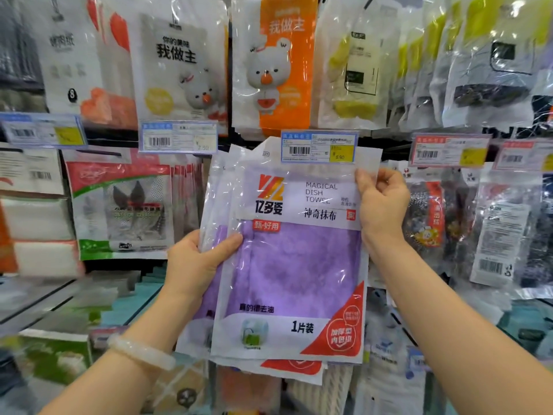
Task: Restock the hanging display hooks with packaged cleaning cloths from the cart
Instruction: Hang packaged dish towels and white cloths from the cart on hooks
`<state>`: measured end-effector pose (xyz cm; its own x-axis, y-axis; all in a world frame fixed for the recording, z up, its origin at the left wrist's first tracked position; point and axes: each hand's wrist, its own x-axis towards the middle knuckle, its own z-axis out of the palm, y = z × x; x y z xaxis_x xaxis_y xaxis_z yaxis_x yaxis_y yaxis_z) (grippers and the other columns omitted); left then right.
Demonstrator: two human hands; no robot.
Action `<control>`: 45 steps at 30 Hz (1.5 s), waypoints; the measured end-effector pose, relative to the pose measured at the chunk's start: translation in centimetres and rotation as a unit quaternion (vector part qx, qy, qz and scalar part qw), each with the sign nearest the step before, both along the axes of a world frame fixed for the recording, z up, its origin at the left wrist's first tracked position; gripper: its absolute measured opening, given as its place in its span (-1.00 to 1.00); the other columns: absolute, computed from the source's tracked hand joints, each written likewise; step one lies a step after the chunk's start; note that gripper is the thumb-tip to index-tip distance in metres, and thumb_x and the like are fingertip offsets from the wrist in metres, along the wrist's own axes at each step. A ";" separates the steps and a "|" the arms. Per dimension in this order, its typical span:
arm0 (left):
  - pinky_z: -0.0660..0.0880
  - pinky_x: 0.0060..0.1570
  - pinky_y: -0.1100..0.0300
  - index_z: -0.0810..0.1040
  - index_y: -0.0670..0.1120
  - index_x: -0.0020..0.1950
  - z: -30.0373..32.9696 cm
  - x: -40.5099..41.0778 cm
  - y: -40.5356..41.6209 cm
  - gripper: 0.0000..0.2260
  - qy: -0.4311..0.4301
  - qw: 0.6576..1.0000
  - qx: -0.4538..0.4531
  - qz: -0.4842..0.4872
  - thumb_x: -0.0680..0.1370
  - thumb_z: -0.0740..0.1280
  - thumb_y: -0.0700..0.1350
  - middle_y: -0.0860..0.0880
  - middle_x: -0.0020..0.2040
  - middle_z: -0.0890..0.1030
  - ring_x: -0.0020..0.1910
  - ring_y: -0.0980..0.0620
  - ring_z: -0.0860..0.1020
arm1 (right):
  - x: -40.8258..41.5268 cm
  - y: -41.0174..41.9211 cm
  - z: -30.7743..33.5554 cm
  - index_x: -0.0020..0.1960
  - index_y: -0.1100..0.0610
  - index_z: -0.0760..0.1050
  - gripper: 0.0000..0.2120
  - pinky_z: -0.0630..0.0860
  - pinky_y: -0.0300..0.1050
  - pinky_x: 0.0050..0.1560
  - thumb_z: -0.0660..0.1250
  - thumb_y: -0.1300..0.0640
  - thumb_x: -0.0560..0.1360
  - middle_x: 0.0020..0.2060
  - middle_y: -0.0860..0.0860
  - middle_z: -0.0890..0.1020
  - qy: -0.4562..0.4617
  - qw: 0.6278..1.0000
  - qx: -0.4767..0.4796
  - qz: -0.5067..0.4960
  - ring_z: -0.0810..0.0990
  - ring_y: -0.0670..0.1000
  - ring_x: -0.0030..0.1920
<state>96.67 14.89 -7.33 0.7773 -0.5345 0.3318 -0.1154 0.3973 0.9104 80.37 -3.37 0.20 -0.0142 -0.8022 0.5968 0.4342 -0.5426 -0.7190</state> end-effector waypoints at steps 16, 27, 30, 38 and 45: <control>0.57 -0.31 0.18 0.63 -0.06 -0.14 -1.6 -0.3 -0.2 -0.82 0.015 0.999 0.012 0.026 0.31 0.54 -0.16 -0.04 -0.24 0.71 -0.28 0.00 0.66 | -0.7 0.4 -0.6 0.22 0.10 0.46 -0.67 0.43 -0.43 0.12 0.27 0.36 0.51 0.05 -0.05 0.58 0.068 0.986 -0.145 -0.039 0.53 -0.39 0.01; 0.56 -0.42 0.28 0.62 -0.04 -0.19 -0.2 -1.0 -0.7 -0.83 -0.007 1.000 0.001 0.023 0.30 0.55 -0.16 0.05 -0.34 0.70 -0.37 0.12 0.65 | -0.7 -1.1 -0.1 0.31 0.23 0.45 -0.63 0.37 -0.51 0.16 0.31 0.30 0.51 0.18 -0.03 0.52 0.094 0.992 -0.084 -0.025 0.46 -0.13 0.23; 0.56 -0.43 0.28 0.61 -0.02 -0.17 -0.5 -0.7 -0.6 -0.83 -0.005 0.999 0.010 0.031 0.31 0.54 -0.14 0.08 -0.35 0.70 -0.38 0.12 0.66 | -0.6 -1.2 -0.2 0.33 0.21 0.43 -0.49 0.38 -0.31 0.28 0.44 0.21 0.42 0.17 -0.09 0.49 0.124 0.989 -0.080 -0.010 0.46 -0.13 0.24; 0.53 -0.36 0.25 0.63 -0.04 -0.19 -1.7 -0.3 -1.6 -0.87 -0.007 0.998 0.047 0.051 0.34 0.55 -0.14 0.03 -0.30 0.69 -0.35 0.12 0.63 | -0.5 -1.9 -0.2 0.41 0.16 0.33 -0.37 0.28 -0.04 0.40 0.46 0.12 0.41 0.30 0.12 0.42 0.284 0.952 -0.094 -0.066 0.39 0.08 0.32; 0.51 -0.48 0.34 0.61 -0.04 -0.24 -3.2 0.8 -0.4 -0.87 -0.016 0.995 0.061 0.078 0.33 0.55 -0.14 0.10 -0.40 0.68 -0.44 0.19 0.61 | 1.1 4.1 -4.2 0.30 0.19 0.48 -0.52 0.17 0.31 0.38 0.43 0.08 0.41 0.37 0.32 0.33 0.360 0.814 -0.380 -0.252 0.25 0.36 0.41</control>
